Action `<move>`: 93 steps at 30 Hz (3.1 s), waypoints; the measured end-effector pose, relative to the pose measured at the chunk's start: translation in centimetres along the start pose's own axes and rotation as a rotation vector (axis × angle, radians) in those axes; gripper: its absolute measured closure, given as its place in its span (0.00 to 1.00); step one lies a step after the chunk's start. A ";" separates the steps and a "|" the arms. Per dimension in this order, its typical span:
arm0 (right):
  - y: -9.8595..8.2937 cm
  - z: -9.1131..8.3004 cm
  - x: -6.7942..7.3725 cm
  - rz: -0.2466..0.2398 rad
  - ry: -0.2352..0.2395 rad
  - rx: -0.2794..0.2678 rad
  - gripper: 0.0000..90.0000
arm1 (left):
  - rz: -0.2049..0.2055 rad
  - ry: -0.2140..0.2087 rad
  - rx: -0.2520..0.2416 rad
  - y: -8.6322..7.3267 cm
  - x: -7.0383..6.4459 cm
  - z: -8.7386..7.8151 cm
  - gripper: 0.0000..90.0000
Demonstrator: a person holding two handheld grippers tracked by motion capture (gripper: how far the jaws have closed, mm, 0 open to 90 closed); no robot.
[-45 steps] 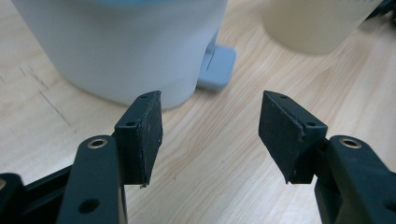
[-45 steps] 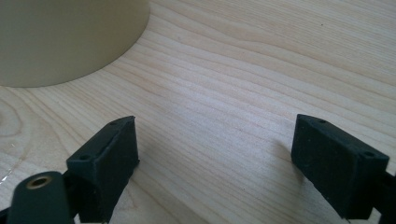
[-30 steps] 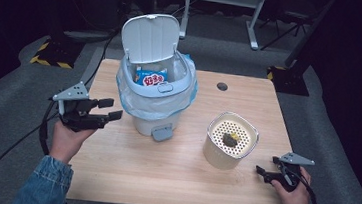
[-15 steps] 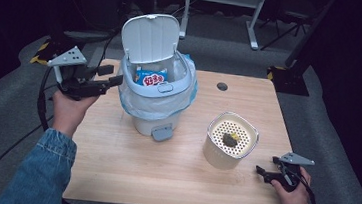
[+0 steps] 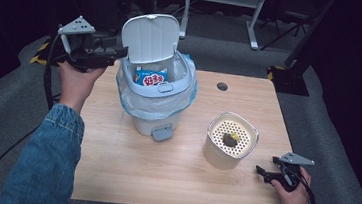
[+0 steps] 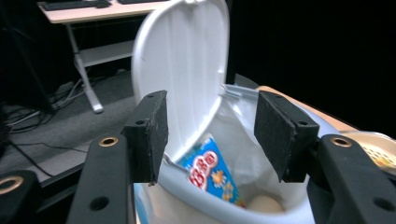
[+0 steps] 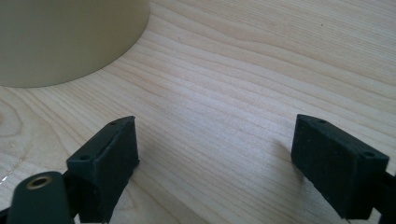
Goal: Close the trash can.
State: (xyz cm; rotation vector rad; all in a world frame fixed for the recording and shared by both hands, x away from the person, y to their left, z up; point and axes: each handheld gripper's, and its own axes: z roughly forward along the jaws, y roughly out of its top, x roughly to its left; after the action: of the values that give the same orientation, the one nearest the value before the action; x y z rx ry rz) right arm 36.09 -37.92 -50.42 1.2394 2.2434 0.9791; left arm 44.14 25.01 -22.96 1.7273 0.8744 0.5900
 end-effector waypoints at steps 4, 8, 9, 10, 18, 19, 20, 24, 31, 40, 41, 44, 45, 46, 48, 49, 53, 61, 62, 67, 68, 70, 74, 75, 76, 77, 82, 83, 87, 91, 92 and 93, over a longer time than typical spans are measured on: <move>0.0 0.0 0.0 0.000 0.000 0.000 0.17 | -0.009 0.039 0.000 0.8 0.5 1.1 0.48; 0.0 0.0 0.0 0.000 0.000 0.000 0.17 | -0.020 0.059 -0.005 1.3 0.9 1.7 0.48; 0.0 0.0 0.0 0.000 0.000 0.000 0.17 | -0.024 0.062 -0.005 1.4 1.1 1.9 0.48; 0.0 0.0 0.0 0.000 0.000 0.000 0.17 | -0.027 0.068 -0.002 1.6 1.2 2.0 0.48; 0.0 0.0 0.0 -0.001 0.003 0.001 0.17 | -0.092 -0.026 -0.017 2.3 2.5 2.8 0.48; 0.0 0.0 0.0 -0.001 0.003 0.001 0.17 | -0.082 -0.023 -0.011 2.3 2.5 2.8 0.48; 0.0 0.0 0.0 -0.001 0.003 0.001 0.17 | -0.075 -0.019 -0.008 2.3 2.3 2.8 0.48; 0.0 0.0 0.0 0.000 0.002 0.000 0.17 | -0.050 -0.017 0.009 2.3 1.9 2.8 0.46; 0.0 0.0 0.0 -0.001 0.003 0.001 0.17 | -0.003 0.062 0.005 2.7 0.9 2.2 0.49; 0.0 0.0 0.0 0.002 0.003 -0.001 0.17 | -0.082 0.042 0.036 2.8 3.1 3.4 0.45; 0.0 0.0 0.0 0.002 0.003 -0.001 0.17 | -0.086 0.022 0.037 2.8 3.2 3.6 0.45; 0.0 0.0 0.0 0.001 0.003 0.000 0.17 | -0.082 -0.022 0.059 2.7 3.0 4.3 0.46; 0.0 0.0 0.0 0.001 0.003 0.000 0.17 | -0.074 -0.036 0.063 2.7 2.9 4.4 0.47; 0.0 0.0 0.0 0.003 0.003 -0.001 0.17 | -0.060 -0.037 0.070 2.7 2.6 4.4 0.46; 0.0 0.0 0.0 0.002 0.003 -0.001 0.17 | -0.055 -0.049 0.074 2.7 2.4 4.2 0.46; 0.0 0.0 0.0 -0.001 0.003 0.001 0.17 | -0.064 -0.068 0.072 2.7 2.4 4.1 0.46; 0.0 0.0 0.0 -0.001 0.003 0.001 0.17 | -0.050 -0.115 0.079 2.6 1.8 3.4 0.46; 0.0 0.0 0.0 0.000 0.002 -0.001 0.17 | -0.014 -0.193 0.104 2.1 -0.4 2.6 0.44; 0.0 0.0 0.0 0.000 0.002 -0.001 0.17 | -0.008 -0.193 0.107 2.0 -0.7 2.6 0.44; 0.0 0.0 0.0 -0.001 0.002 0.000 0.17 | 0.027 -0.218 0.161 1.0 -2.8 3.4 0.44; 0.0 0.0 0.0 -0.001 0.001 -0.001 0.17 | 0.026 -0.234 0.164 0.7 -3.2 3.6 0.44; 0.0 0.0 0.0 0.000 0.002 -0.001 0.17 | 0.033 -0.254 0.170 0.3 -3.8 3.9 0.44; 0.0 0.0 0.0 -0.001 0.001 -0.001 0.17 | 0.003 -0.285 0.171 -0.2 -4.3 4.2 0.44; 0.0 0.0 0.0 -0.001 0.001 -0.001 0.17 | -0.009 -0.293 0.171 -0.3 -4.3 4.4 0.44; 0.0 0.0 0.0 -0.001 0.001 -0.001 0.17 | -0.012 -0.294 0.175 -0.5 -4.4 4.5 0.45; 0.0 0.0 0.0 -0.001 0.001 -0.001 0.17 | -0.019 -0.295 0.186 -0.7 -4.4 4.8 0.45; 0.0 0.0 0.0 -0.001 0.001 -0.001 0.17 | -0.054 -0.275 0.224 -1.3 -4.5 5.9 0.48; 0.0 0.0 0.0 -0.001 0.001 -0.001 0.17 | -0.057 -0.274 0.224 -1.4 -4.5 6.0 0.49; 0.0 0.0 0.0 -0.001 0.001 -0.001 0.17 | -0.074 -0.256 0.232 -1.6 -4.4 6.8 0.54; 0.0 0.0 0.0 -0.001 0.001 -0.001 0.17 | -0.061 -0.213 0.234 -1.7 -4.7 7.1 0.57; 0.0 0.0 0.0 -0.001 0.001 -0.001 0.17 | -0.051 -0.203 0.236 -1.7 -4.8 7.2 0.58; 0.0 0.0 0.0 -0.001 0.001 -0.001 0.17 | -0.039 -0.193 0.240 -1.6 -4.9 7.2 0.59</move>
State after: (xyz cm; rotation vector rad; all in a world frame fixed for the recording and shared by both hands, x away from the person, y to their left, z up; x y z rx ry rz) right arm 36.09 -37.92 -50.42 1.2374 2.2441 0.9805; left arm 46.06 17.17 -26.60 1.9413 0.8663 0.2943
